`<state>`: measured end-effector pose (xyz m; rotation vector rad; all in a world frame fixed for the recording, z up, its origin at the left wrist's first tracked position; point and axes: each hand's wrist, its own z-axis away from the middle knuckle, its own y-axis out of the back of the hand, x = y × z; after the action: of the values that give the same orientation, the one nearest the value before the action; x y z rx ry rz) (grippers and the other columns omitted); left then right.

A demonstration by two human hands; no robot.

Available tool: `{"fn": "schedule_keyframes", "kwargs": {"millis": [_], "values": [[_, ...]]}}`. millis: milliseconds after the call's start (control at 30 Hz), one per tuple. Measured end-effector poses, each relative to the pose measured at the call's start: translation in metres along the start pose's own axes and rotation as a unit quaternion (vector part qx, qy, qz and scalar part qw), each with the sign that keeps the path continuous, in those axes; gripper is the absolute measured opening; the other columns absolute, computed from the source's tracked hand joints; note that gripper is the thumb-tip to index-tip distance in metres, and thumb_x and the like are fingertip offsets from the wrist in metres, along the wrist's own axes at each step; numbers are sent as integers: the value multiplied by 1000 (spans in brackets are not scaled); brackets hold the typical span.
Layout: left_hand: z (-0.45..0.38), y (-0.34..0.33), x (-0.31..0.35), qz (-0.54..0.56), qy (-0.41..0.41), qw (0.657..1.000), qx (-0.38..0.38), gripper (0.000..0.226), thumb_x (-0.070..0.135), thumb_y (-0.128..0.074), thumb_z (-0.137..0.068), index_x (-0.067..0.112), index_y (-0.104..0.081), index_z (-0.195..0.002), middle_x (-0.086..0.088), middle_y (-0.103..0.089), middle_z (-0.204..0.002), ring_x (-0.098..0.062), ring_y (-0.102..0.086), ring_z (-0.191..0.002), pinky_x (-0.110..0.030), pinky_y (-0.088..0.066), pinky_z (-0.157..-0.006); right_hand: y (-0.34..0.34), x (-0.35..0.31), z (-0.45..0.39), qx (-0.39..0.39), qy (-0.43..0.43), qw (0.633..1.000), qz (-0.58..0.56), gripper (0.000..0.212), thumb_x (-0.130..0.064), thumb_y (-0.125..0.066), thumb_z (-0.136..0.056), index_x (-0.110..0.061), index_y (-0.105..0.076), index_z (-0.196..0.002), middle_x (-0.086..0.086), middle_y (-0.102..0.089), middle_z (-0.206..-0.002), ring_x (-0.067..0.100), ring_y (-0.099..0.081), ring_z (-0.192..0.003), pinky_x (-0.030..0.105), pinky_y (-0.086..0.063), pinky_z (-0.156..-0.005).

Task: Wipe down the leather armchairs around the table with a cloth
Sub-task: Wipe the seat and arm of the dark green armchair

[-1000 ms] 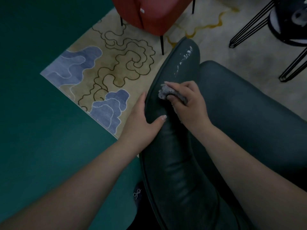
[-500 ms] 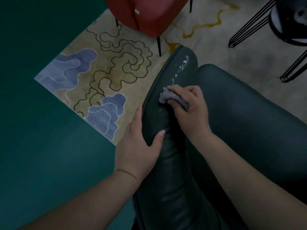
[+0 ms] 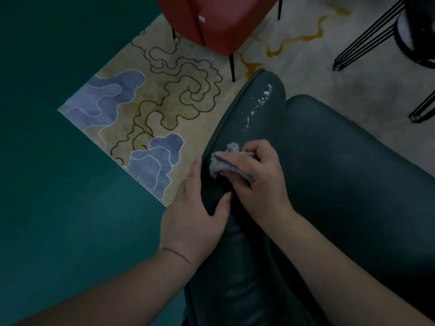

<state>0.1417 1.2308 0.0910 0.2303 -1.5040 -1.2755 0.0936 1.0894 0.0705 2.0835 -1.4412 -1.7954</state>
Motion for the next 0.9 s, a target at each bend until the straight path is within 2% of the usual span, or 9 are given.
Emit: {"fn": "schedule_keyframes", "kwargs": {"millis": [67, 133, 233, 300, 400, 533, 700, 800, 900], "values": [[1, 0, 0, -4, -3, 1000, 0, 83, 64, -46, -82, 38, -9, -151, 8, -37, -151, -15, -45, -130, -31, -42, -94, 0, 7, -12, 16, -9, 1000, 23, 29, -18, -70, -81, -19, -71, -110, 10, -49, -95, 24, -49, -87, 35, -46, -79], [1, -1, -1, -4, -3, 1000, 1, 84, 65, -45, -81, 38, -9, -152, 9, -36, -152, -15, -43, -131, -28, -38, -93, 0, 13, -15, 52, -66, 996, 17, 30, -16, -70, -82, -20, -69, -112, 9, -47, -97, 24, -50, -88, 38, -48, -82], [0, -1, -1, 1, -4, 1000, 1, 85, 64, -46, -81, 38, -8, -152, 10, -33, -153, -12, -40, -133, -25, -35, -94, -1, 11, 0, 96, -148, 984, -23, 31, -19, -70, -83, -23, -68, -114, 4, -44, -99, 18, -50, -91, 30, -47, -88], [0, -1, -1, -2, -7, 1000, 4, 85, 63, -46, -81, 37, -9, -152, 9, -33, -153, -12, -39, -134, -25, -34, -96, 0, 9, 3, 81, -136, 987, -26, 31, -26, -69, -82, -25, -67, -113, 1, -43, -100, 14, -49, -90, 23, -46, -86], [1, -1, -1, -4, -6, 1000, 5, 85, 63, -46, -81, 36, -10, -152, 7, -36, -152, -15, -42, -132, -26, -36, -95, 3, 12, -27, 64, -106, 992, -15, 33, -37, -65, -82, -28, -66, -114, 2, -43, -101, 11, -47, -90, 20, -44, -86], [0, 0, 1, -3, -11, 1000, 6, 84, 64, -46, -82, 36, -9, -152, 8, -36, -151, -14, -44, -131, -32, -42, -97, 0, 23, -61, 66, -91, 994, 3, 32, -27, -68, -84, -21, -67, -116, 6, -44, -101, 16, -49, -92, 29, -46, -91], [-1, 1, 2, -2, -9, 1000, 2, 85, 62, -47, -81, 37, -8, -152, 9, -34, -153, -13, -42, -132, -28, -39, -95, -1, 18, -13, 57, -48, 997, 5, 31, -20, -70, -82, -18, -69, -113, 6, -46, -98, 20, -50, -86, 36, -49, -78], [0, 1, 1, -7, -5, 1000, 0, 85, 63, -46, -81, 38, -6, -152, 10, -33, -153, -13, -42, -131, -24, -36, -91, 3, 28, -36, 36, -33, 998, 42, 30, -21, -70, -82, -19, -69, -112, 8, -48, -98, 21, -49, -88, 35, -47, -80], [1, 1, 0, -11, -4, 1000, -1, 85, 65, -44, -81, 39, -5, -152, 11, -32, -153, -12, -41, -132, -24, -35, -91, 2, 41, -78, 70, -94, 993, 29, 30, -23, -68, -84, -20, -68, -114, 3, -43, -99, 22, -49, -96, 25, -42, -92]]}}
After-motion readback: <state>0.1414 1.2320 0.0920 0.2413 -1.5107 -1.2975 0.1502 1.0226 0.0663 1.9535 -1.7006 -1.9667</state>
